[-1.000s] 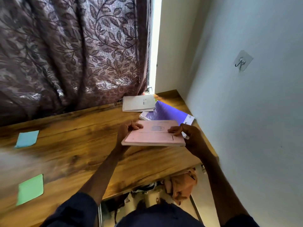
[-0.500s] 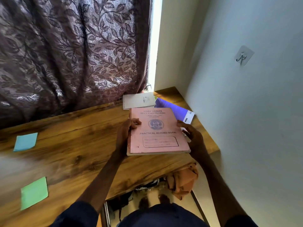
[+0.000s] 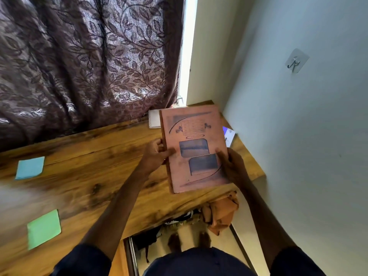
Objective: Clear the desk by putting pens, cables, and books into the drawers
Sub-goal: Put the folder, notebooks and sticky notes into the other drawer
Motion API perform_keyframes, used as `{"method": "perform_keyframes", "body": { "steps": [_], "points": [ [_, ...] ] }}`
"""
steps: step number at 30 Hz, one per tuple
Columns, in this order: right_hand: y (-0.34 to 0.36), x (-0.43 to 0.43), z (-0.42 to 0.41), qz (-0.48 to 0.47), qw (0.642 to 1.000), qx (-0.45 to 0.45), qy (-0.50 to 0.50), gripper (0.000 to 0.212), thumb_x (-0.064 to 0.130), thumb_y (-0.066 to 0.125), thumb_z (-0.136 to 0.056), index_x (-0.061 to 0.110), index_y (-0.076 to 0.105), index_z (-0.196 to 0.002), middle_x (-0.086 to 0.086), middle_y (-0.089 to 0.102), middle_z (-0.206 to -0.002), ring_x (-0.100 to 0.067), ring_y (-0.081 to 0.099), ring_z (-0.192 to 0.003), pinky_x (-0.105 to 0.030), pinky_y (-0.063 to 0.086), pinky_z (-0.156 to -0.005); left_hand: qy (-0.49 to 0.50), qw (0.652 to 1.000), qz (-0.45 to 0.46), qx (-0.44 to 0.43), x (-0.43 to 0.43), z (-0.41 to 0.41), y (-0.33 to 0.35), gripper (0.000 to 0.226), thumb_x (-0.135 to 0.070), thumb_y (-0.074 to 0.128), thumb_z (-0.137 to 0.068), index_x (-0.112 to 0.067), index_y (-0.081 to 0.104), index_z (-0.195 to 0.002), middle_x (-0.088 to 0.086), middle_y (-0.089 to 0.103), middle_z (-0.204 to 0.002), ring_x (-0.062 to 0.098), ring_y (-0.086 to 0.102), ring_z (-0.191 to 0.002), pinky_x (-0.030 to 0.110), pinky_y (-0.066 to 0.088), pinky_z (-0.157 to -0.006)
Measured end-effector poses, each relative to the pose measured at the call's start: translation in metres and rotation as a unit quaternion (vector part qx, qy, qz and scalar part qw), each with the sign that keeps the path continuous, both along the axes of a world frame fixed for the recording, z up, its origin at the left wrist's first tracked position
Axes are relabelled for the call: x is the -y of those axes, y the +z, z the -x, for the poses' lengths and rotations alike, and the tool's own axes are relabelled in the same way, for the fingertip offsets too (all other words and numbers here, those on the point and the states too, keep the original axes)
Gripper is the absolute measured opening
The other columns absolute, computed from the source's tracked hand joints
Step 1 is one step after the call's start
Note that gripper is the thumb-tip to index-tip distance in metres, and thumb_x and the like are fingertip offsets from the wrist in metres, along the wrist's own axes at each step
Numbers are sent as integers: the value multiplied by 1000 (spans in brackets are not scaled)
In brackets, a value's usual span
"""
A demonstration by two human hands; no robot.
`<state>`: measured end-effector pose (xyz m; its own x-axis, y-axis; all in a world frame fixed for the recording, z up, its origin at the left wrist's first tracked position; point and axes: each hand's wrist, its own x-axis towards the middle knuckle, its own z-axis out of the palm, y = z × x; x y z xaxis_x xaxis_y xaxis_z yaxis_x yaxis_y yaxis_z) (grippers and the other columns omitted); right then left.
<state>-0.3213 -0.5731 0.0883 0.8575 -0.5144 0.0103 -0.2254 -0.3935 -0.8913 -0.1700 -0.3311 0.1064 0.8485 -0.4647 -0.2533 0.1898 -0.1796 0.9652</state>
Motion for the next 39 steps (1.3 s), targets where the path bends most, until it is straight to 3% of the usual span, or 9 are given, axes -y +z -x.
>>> {"method": "perform_keyframes", "body": {
  "steps": [4, 7, 12, 17, 23, 25, 28, 34, 39],
  "points": [
    [-13, -17, 20, -170, 984, -38, 28, 27, 30, 58, -101, 11, 68, -116, -6, 74, -109, -17, 71, -96, -33, 59, -81, 56, 994, 42, -86, -1, 14, -8, 37, -31, 76, -87, -10, 67, -116, 9, 76, -111, 28, 75, -94, 51, 60, -84],
    [-16, -28, 40, -250, 966, -64, -10, 30, 33, 65, -95, 15, 67, -120, -9, 75, -110, -25, 73, -94, -37, 61, -81, 55, 989, 72, -118, -4, 34, -8, 41, -35, 75, -88, -8, 66, -118, 9, 75, -112, 33, 74, -99, 58, 56, -90],
    [-1, -29, 75, -301, 952, -47, -21, 31, 31, 65, -95, 8, 67, -116, -13, 76, -105, -24, 73, -84, -31, 61, -70, 41, 989, 82, -117, -7, 84, -1, 33, -34, 57, -100, -13, 63, -124, 8, 75, -113, 33, 72, -103, 53, 57, -90],
    [9, -37, 133, -323, 946, -31, -18, 26, 31, 67, -94, 14, 66, -113, -6, 77, -97, -19, 75, -80, -28, 60, -63, 60, 985, 92, -133, -9, 152, 9, 34, -35, 51, -103, -16, 60, -130, 11, 73, -116, 34, 71, -105, 55, 55, -93],
    [-2, -32, 234, -361, 932, -39, -24, 29, 36, 66, -94, 16, 67, -115, -7, 76, -105, -29, 74, -95, -47, 61, -83, 108, 980, 93, -136, -1, 261, 19, 30, -29, 57, -100, -9, 67, -121, 16, 74, -110, 33, 74, -94, 42, 61, -75],
    [-2, -32, 271, -389, 920, -36, -17, 27, 34, 64, -96, 17, 64, -116, -8, 76, -105, -28, 74, -92, -42, 63, -74, 118, 980, 84, -140, -2, 299, 18, 32, -30, 60, -98, -8, 67, -120, 15, 75, -110, 31, 74, -93, 38, 60, -71],
    [-1, -33, 323, -389, 920, -38, -8, 26, 34, 64, -96, 16, 64, -114, -7, 76, -105, -23, 75, -86, -33, 61, -64, 136, 977, 79, -145, -4, 357, 14, 37, -29, 62, -97, -8, 62, -127, 14, 74, -114, 32, 73, -101, 44, 61, -81],
    [9, -50, 377, -373, 925, -65, 1, 36, 51, 68, -86, 23, 70, -107, -2, 75, -110, -30, 72, -100, -52, 57, -92, 139, 979, 85, -124, -27, 436, 37, 32, -26, 53, -102, -9, 60, -129, 13, 72, -119, 33, 72, -104, 46, 60, -86],
    [18, -72, 399, -411, 908, -75, -10, 26, 40, 70, -90, 18, 72, -105, 0, 75, -110, -27, 71, -102, -44, 57, -93, 144, 982, 53, -114, -50, 465, 51, 34, -25, 53, -102, -6, 60, -129, 13, 74, -114, 31, 74, -97, 35, 63, -68]
  ]
}}
